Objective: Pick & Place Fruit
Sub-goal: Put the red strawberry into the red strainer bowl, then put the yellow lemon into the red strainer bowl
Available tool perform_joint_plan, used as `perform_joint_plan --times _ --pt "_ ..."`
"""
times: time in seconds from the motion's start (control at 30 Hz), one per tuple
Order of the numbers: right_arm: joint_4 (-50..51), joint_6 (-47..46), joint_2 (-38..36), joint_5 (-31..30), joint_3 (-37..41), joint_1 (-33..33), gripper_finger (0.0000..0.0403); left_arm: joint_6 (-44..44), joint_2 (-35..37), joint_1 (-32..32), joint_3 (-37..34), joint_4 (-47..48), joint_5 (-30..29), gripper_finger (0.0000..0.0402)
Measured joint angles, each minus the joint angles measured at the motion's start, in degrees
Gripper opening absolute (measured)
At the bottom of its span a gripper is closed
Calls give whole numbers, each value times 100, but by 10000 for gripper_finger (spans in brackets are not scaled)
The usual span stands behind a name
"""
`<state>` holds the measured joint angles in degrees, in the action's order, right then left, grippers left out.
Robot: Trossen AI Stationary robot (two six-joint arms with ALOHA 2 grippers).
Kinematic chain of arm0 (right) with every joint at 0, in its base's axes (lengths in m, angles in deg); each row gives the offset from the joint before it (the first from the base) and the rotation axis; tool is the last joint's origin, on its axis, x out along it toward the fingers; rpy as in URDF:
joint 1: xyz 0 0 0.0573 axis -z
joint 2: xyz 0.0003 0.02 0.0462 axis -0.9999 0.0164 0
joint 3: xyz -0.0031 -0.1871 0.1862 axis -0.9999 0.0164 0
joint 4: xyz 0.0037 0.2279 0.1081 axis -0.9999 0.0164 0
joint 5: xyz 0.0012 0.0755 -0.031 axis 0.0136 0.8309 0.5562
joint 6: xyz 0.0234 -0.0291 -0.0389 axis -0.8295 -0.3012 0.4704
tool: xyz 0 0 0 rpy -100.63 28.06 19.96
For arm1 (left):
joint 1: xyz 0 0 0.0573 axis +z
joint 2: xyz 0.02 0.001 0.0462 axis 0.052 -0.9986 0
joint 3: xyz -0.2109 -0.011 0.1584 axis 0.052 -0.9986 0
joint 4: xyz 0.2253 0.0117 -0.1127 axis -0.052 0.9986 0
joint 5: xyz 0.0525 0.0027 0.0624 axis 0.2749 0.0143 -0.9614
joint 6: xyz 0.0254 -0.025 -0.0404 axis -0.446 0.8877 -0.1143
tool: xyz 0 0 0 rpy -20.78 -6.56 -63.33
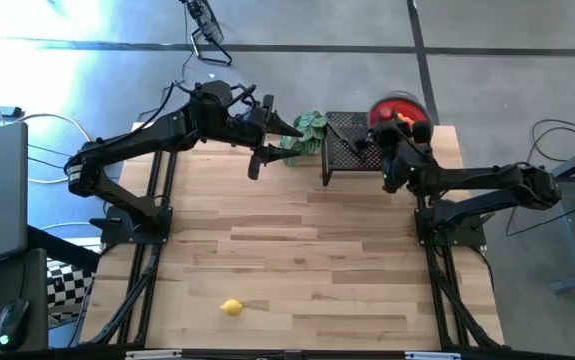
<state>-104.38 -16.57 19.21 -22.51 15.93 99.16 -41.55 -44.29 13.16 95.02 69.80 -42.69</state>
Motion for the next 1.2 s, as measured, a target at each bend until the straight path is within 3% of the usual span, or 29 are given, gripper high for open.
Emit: perform_joint_plan --times 0.17,0.33,0.7,0.97,1.2 --pt "344 -484 -1 -49 -2 374 136 0 0 0 0 49 1 205" --pt "1186 -1320 -1 510 -2 865 134 2 -4 0 0 108 3 205" --pt "2622 -2692 -1 1111 -2 1553 137 2 -4 0 -2 170 3 205" --pt "2668 -2734 -1 744 -2 1579 200 3 -7 1 -4 170 3 205" --pt "2639 -2707 -1 770 -2 1579 246 6 -9 0 -4 170 5 205"
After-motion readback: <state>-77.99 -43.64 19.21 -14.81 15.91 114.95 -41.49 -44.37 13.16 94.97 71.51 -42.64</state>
